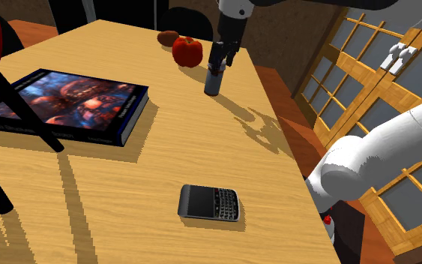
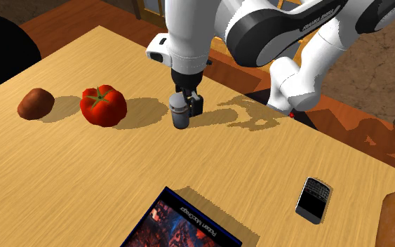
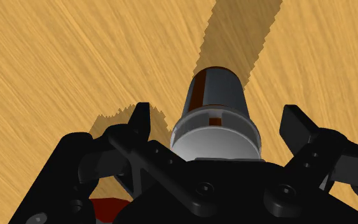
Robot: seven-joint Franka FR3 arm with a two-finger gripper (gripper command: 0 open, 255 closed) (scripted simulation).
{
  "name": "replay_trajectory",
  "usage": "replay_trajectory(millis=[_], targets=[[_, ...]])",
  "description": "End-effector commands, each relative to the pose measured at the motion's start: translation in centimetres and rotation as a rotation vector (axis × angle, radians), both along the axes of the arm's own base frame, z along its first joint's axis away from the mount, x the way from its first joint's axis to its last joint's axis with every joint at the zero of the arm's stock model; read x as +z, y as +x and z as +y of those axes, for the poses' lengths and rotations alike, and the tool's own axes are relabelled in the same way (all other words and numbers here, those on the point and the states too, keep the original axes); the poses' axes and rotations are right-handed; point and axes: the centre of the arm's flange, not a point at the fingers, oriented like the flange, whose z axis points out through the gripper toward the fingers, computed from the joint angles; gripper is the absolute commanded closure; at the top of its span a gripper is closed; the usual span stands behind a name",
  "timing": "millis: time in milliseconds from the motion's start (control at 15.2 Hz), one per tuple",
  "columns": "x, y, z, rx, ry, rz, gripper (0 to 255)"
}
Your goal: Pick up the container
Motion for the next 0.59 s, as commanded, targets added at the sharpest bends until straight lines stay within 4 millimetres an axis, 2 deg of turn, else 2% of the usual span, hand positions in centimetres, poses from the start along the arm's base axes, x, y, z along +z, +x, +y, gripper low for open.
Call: replay_trajectory(millis=[0, 66, 132, 528], targets=[[-0.83, -0.03, -0.02, 0.0, 0.0, 0.0, 0], [-0.83, -0.02, -0.02, 0.0, 0.0, 0.0, 0], [-0.79, 0.0, 0.04, 0.0, 0.0, 0.0, 255], [-0.77, -0.01, 0.04, 0.0, 0.0, 0.0, 255]])
